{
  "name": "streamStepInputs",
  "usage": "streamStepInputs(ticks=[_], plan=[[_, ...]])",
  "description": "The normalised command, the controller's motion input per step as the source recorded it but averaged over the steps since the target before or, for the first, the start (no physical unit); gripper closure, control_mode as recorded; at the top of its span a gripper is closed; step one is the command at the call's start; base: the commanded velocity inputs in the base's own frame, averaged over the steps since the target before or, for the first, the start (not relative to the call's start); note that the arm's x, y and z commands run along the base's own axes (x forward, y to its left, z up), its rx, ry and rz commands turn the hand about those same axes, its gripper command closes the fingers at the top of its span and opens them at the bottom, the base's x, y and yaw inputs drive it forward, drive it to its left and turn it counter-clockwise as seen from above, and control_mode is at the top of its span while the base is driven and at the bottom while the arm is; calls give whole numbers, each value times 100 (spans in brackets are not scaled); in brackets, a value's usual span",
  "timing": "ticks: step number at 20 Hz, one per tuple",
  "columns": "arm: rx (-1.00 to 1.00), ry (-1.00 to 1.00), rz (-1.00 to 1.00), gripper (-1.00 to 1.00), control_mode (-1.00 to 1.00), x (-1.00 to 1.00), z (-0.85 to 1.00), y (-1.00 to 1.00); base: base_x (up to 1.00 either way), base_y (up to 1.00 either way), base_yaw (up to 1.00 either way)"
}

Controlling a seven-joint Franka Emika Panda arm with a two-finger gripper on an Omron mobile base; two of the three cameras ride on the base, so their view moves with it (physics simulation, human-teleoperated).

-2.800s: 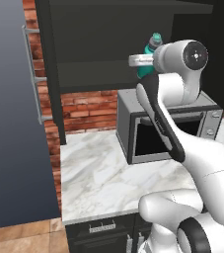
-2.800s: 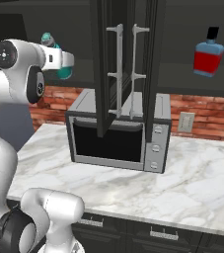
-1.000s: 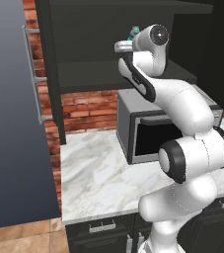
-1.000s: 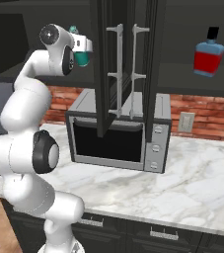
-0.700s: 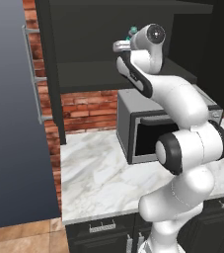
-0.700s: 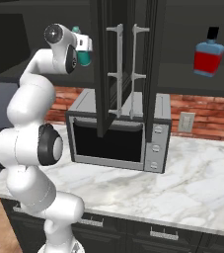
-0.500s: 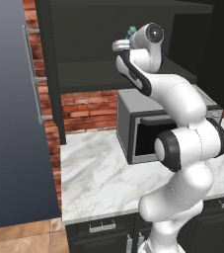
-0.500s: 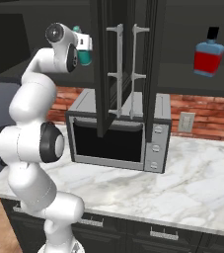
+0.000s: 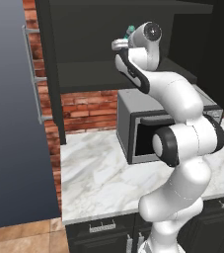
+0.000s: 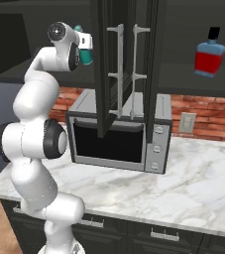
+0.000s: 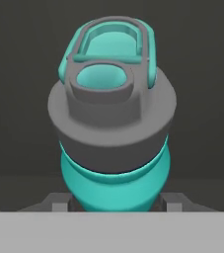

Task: Sort all alcoholic drinks to one cabinet, and non-alcoholic drinks to the other.

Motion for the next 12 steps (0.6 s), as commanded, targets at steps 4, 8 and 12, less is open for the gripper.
streamStepInputs(ticks=[4,8,12], plan=[[0,0,0,100,-100,13,-4,1,0,0,0],[0,0,0,-100,-100,13,-8,4,0,0,0],[0,-1,0,-100,-100,13,-9,0,0,0,0]])
